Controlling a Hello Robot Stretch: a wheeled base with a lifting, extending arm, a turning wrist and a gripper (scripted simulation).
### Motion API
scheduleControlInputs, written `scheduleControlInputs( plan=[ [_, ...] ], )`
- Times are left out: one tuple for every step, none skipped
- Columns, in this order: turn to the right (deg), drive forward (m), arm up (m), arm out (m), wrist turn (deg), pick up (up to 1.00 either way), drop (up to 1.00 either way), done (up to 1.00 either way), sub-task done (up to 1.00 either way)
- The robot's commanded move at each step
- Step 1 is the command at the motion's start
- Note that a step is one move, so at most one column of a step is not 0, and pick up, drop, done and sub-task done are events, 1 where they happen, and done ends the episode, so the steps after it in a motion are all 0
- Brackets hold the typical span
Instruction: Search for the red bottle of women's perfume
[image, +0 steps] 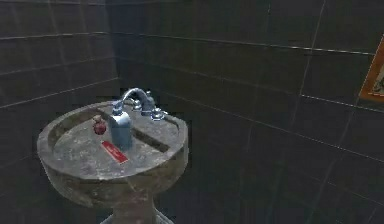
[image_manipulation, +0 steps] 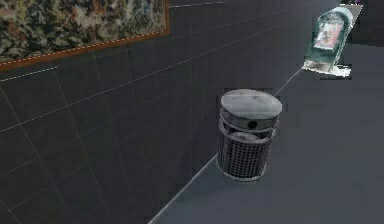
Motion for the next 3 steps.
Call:
scheduleControlInputs(
  plan=[
    [0.0, 0.05, 0.00, 0.00, 0.0, 0.00, 0.00, 0.00, 0.00],
    [-27.0, 0.00, 0.00, 0.00, 0.0, 0.00, 0.00, 0.00, 0.00],
    [0.0, 0.95, 0.00, 0.00, 0.0, 0.00, 0.00, 0.00, 0.00]
  ],
)
